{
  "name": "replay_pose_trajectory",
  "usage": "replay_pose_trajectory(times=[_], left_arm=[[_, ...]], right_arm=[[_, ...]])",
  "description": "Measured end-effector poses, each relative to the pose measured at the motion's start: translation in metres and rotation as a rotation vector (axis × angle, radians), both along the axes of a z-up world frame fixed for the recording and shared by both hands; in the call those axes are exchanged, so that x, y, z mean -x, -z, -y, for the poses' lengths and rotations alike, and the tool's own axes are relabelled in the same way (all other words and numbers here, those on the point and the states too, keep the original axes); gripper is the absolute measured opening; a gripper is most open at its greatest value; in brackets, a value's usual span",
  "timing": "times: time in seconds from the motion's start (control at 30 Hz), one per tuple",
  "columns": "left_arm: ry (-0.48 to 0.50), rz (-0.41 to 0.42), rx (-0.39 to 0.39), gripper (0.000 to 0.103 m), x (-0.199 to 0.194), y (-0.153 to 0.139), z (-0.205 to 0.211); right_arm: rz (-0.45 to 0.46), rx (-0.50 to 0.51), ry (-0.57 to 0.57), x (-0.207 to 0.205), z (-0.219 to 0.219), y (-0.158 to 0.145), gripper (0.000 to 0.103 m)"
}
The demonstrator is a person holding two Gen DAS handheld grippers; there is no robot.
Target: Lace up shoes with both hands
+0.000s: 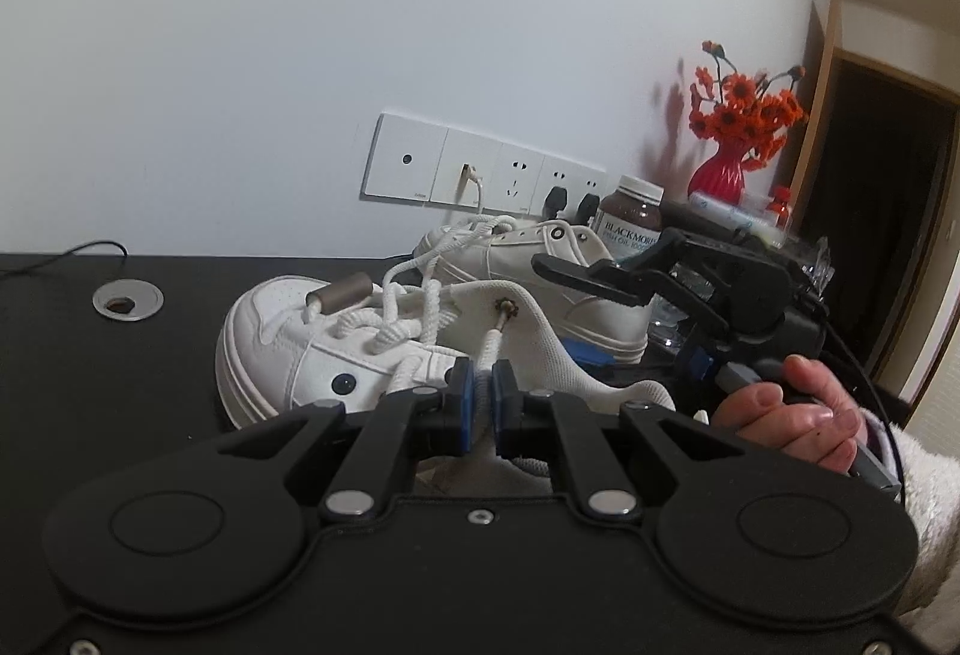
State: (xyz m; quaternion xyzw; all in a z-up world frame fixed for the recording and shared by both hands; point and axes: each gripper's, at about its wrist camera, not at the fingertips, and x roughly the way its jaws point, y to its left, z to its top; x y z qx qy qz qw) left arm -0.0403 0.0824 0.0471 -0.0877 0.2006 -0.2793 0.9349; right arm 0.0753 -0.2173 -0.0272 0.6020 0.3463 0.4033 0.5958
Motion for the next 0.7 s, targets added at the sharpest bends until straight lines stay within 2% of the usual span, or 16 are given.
replay_pose_trajectory(times=[0.37, 0.47, 0.53, 0.7], left_arm=[[-0.020, 0.030, -0.052, 0.007, -0.008, -0.007, 0.013], [-0.026, 0.051, -0.038, 0.007, -0.008, -0.002, 0.013], [-0.025, 0.065, -0.020, 0.008, -0.007, 0.000, 0.011], [-0.013, 0.055, 0.017, 0.008, -0.009, 0.002, 0.005]], right_arm=[[0.151, 0.070, 0.029, 0.008, -0.011, -0.024, 0.032], [0.221, 0.099, 0.044, 0.012, -0.015, -0.033, 0.023], [0.264, 0.134, 0.055, 0.011, -0.021, -0.037, 0.021], [0.302, 0.191, 0.043, 0.011, -0.038, -0.037, 0.017]])
